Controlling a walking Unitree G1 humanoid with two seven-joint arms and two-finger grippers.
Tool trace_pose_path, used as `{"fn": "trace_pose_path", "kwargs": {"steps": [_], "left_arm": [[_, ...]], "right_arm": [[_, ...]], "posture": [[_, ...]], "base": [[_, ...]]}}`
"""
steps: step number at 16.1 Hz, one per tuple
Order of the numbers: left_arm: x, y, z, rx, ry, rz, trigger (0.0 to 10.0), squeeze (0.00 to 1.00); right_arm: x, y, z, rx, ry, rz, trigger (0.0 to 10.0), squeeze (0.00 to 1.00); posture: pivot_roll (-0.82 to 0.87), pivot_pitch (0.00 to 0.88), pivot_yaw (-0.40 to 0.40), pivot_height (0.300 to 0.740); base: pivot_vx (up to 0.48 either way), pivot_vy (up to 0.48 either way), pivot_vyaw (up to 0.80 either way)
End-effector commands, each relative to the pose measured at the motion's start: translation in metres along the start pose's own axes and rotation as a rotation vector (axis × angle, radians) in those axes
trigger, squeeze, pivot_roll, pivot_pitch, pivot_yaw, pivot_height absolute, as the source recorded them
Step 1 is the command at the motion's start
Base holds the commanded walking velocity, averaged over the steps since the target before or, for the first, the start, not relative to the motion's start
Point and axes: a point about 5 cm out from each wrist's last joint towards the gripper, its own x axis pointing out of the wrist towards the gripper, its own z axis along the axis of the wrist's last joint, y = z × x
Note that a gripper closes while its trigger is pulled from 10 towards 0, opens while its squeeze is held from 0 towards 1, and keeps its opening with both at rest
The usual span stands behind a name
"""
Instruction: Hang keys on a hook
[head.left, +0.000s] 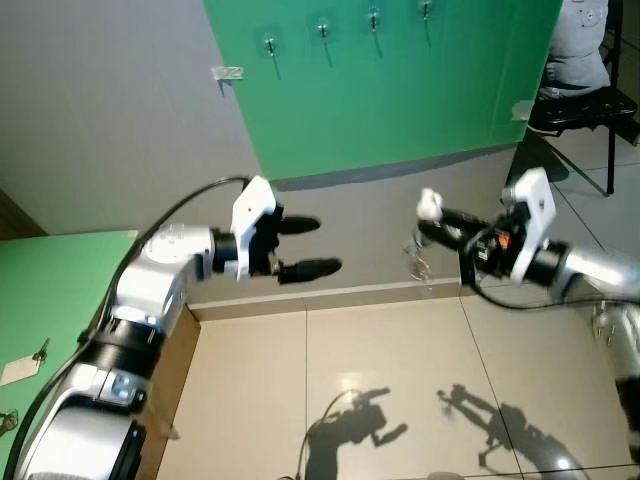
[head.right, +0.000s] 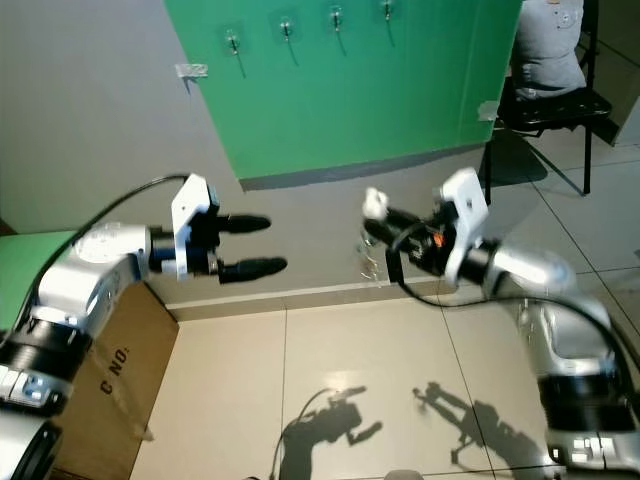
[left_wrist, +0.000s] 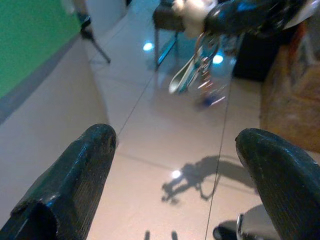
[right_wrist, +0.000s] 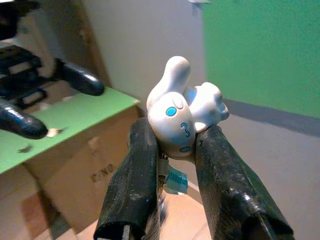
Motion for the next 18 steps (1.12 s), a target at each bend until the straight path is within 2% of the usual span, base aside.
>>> {"fn": "trace_pose_path", "kwargs": {"steps": [1,3,7,10,13,18], "left_arm": [[-0.003,0.003,0.008,-0.012,-0.029,-0.013,10.0,0.00],[0.002,0.000,0.011,-0.028,-0.061,-0.044,10.0,0.00],[0.014,-0.004,0.017,-0.084,-0.133,-0.054,10.0,0.00],[0.022,-0.004,0.022,-0.081,-0.137,-0.039,10.0,0.00],[0.027,-0.003,0.028,-0.073,-0.160,-0.028,10.0,0.00],[0.028,-0.007,0.030,-0.097,-0.187,-0.071,10.0,0.00]], "right_arm": [[0.005,0.008,0.010,-0.012,-0.011,0.073,0.0,0.00],[0.010,0.013,0.025,-0.025,-0.032,0.127,0.0,0.00],[0.015,0.020,0.032,-0.032,-0.037,0.163,0.0,0.00],[0.019,0.027,0.039,-0.031,-0.058,0.190,0.0,0.00],[0.021,0.032,0.041,-0.033,-0.065,0.207,0.0,0.00],[0.021,0.039,0.045,-0.004,-0.087,0.238,0.0,0.00]], "posture": [[-0.35,0.000,0.172,0.740],[-0.35,0.000,0.168,0.740],[-0.34,0.000,0.167,0.740],[-0.35,0.000,0.169,0.740],[-0.35,0.000,0.170,0.740],[-0.35,0.000,0.170,0.740]], "base": [[0.000,0.000,0.00],[0.000,0.000,0.00],[0.000,0.000,0.00],[0.000,0.000,0.00],[0.000,0.000,0.00],[0.000,0.000,0.00]]}}
